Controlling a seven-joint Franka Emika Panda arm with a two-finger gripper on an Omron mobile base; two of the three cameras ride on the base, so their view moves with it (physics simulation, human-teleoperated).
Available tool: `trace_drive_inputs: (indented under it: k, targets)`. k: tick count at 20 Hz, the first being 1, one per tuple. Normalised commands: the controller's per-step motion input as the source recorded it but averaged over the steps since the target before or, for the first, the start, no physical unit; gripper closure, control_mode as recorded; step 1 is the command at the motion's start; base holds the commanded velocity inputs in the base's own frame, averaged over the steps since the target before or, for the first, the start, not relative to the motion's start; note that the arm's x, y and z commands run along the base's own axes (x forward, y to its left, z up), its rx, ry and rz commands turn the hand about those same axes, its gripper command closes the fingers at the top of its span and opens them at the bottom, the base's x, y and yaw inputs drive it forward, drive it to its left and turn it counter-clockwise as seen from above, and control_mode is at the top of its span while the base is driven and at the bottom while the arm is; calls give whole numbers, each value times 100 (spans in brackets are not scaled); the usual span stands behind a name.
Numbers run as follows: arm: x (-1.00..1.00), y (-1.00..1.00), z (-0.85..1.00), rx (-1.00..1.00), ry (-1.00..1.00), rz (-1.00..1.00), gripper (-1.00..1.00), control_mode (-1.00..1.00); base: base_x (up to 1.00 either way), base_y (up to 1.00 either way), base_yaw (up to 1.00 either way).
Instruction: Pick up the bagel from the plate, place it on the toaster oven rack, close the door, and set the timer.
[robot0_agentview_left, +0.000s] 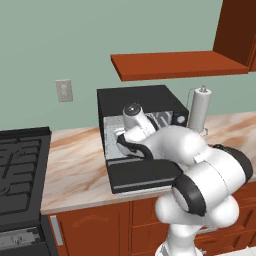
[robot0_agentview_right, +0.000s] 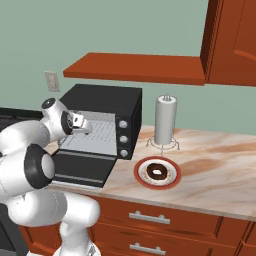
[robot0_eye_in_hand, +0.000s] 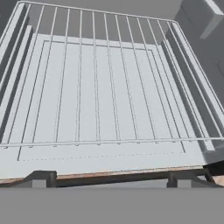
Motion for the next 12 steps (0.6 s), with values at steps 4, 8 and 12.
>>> trace_drive_inputs:
  k: [4,8,12]
  targets:
    - [36,0,-16,0,-4,0,-100,-100,0,0,0]
    - [30,0,-13,0,-2,0,-100,-100,0,0,0]
    - [34,0,-26,0,0,0,-100,-100,0,0,0]
